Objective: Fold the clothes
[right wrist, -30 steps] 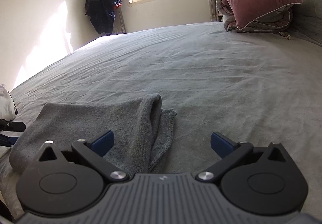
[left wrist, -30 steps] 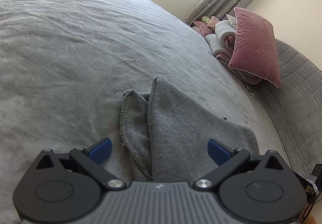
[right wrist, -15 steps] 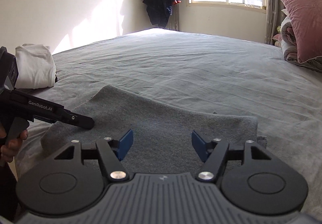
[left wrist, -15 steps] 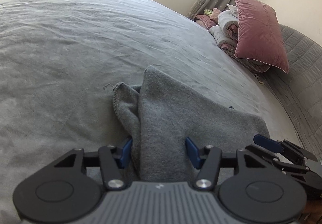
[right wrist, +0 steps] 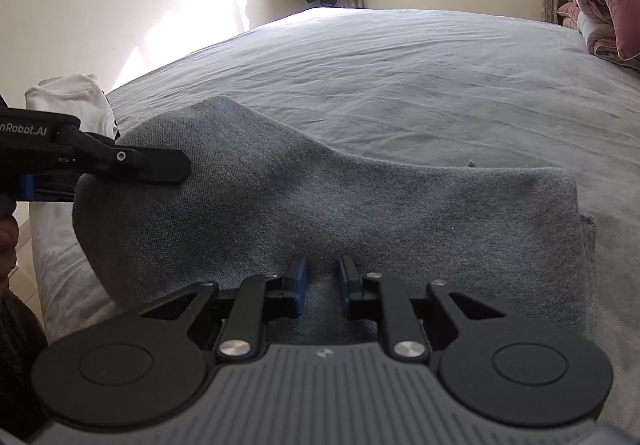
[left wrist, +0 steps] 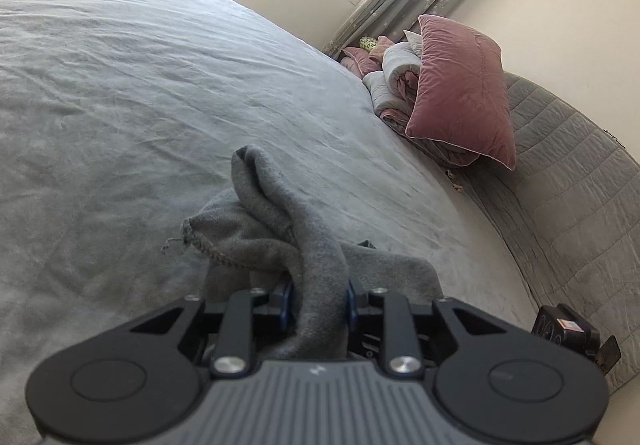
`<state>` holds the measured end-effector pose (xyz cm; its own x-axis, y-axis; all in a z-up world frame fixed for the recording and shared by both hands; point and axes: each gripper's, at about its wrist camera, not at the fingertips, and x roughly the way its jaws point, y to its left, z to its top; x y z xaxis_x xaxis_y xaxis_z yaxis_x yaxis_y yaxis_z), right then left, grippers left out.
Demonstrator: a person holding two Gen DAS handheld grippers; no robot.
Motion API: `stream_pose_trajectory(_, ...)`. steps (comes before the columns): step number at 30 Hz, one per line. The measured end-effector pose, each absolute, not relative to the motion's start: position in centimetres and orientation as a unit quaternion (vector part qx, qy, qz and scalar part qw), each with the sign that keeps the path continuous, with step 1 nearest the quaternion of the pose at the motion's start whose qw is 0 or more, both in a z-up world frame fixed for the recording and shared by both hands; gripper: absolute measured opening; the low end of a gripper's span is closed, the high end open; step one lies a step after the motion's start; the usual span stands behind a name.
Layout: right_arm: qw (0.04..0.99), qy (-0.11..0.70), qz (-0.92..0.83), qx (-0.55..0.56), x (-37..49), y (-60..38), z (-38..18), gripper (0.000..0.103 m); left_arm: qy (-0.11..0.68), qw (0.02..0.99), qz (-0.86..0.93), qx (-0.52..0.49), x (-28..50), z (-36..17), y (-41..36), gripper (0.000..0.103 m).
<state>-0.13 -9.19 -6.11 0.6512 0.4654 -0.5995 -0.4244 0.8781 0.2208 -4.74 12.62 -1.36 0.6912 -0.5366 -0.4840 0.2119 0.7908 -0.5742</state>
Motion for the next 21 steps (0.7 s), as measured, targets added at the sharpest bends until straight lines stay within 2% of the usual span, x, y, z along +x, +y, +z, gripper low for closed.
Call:
stream_pose_trajectory(3,0.901,0.348,0.246,0.083,0.1,-10.6,-5.7,0.019,0.327,0.885,-0.229,-0.239,-4.5,-0.6,10.6,0.025)
stream_pose_trajectory(4,0.896,0.353,0.247,0.107,0.2,-11.2,-5.5,0.026,0.327,0.884,-0.234,-0.238,-4.4,-0.4,10.0,0.025)
stream_pose_trajectory(6,0.886,0.361,0.246,0.153,0.4,-12.6,-5.1,0.029,0.328,0.882,-0.243,-0.235,-4.2,-0.2,8.7,0.025)
stream_pose_trajectory(8,0.879,0.362,0.242,0.192,0.3,-14.3,-4.7,0.04,0.33,0.88,-0.251,-0.231,-4.0,-0.3,7.4,0.025)
stream_pose_trajectory(10,0.874,0.359,0.234,0.229,0.0,-16.2,-4.5,0.047,0.334,0.878,-0.26,-0.225,-3.8,-0.4,6.0,0.026)
stream_pose_trajectory(13,0.858,0.357,0.226,0.291,-0.4,-18.9,-5.0,0.048,0.337,0.871,-0.279,-0.223,-3.5,-1.0,4.4,0.027)
stream_pose_trajectory(16,0.833,0.354,0.217,0.365,-1.0,-21.8,-5.8,0.048,0.344,0.852,-0.309,-0.246,-3.0,-1.9,3.6,0.033)
stream_pose_trajectory(18,0.817,0.35,0.213,0.407,-1.6,-23.3,-6.3,0.05,0.354,0.832,-0.329,-0.274,-2.7,-2.6,3.2,0.052)
stream_pose_trajectory(21,0.792,0.34,0.21,0.461,-2.7,-25.1,-6.8,0.057,0.358,0.809,-0.352,-0.305,-2.5,-3.1,2.9,0.054)
